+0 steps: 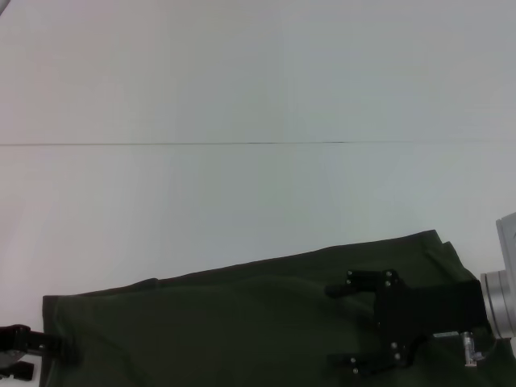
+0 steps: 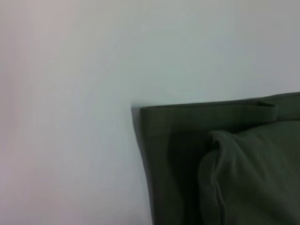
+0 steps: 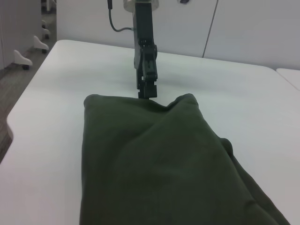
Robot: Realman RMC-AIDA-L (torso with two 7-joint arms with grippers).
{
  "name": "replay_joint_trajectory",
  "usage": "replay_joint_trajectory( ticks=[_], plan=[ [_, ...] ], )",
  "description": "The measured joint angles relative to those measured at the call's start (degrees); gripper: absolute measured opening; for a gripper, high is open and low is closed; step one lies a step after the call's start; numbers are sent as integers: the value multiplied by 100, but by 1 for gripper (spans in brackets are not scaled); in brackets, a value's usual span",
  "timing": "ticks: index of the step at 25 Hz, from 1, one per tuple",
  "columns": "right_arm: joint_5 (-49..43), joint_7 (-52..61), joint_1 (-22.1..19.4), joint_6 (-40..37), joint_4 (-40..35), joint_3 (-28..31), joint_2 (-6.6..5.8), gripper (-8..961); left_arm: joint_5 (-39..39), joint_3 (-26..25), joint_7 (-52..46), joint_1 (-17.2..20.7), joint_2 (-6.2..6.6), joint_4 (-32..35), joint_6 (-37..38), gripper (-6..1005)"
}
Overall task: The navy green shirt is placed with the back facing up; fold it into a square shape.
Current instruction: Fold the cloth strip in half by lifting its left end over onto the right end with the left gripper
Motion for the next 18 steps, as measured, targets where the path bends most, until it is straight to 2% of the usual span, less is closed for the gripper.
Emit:
replay_joint_trajectory(
  ticks=[18],
  plan=[
    [0,0,0,2,0,-11,0,925,-32,11,0,-43,-37,-112,-40,946]
  ],
)
